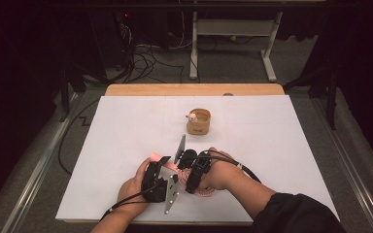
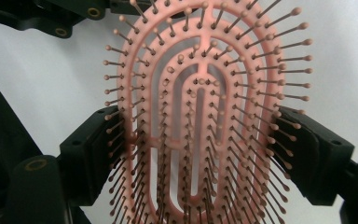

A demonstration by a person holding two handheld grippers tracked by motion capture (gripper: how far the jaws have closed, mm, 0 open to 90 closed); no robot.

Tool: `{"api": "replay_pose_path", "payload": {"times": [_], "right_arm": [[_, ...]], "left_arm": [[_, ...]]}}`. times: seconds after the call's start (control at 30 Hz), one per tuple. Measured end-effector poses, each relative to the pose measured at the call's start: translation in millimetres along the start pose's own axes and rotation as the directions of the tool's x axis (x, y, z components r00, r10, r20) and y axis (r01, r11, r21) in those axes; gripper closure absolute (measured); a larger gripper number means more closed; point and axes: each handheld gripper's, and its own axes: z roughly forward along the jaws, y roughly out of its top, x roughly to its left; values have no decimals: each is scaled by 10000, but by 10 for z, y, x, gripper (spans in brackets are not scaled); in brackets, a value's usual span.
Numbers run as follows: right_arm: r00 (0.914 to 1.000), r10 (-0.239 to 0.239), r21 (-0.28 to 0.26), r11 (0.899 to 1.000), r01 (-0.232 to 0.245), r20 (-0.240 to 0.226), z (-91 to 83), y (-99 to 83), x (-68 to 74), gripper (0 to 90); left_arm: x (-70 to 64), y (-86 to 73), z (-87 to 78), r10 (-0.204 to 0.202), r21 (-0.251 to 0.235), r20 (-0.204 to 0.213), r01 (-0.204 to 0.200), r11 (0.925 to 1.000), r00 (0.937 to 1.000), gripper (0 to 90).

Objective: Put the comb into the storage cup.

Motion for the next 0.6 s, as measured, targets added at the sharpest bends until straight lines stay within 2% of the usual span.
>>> {"api": "replay_pose_path", "payload": {"times": [0.17,0.3,0.4,0.5,0.6], "right_arm": [[10000,55,28,10000,-55,-43,-14,31,1,207],[10000,-2,65,10000,2,-86,-19,44,9,207],[10000,51,76,10000,-51,-76,-21,44,1,207],[9999,97,90,9999,-96,-76,-19,44,-3,207],[9999,116,92,9999,-115,-79,-17,48,2,207]], "left_arm": [[3,-5,-7,79,16,-78,-79,10000,9999,292],[-8,2,-17,242,35,102,-242,9997,9997,398],[-25,2,-15,245,32,206,-245,9997,9995,397],[-32,7,-19,248,-24,12,-248,9997,9997,399],[-20,12,-34,145,-82,-203,-147,9999,9997,357]]}}
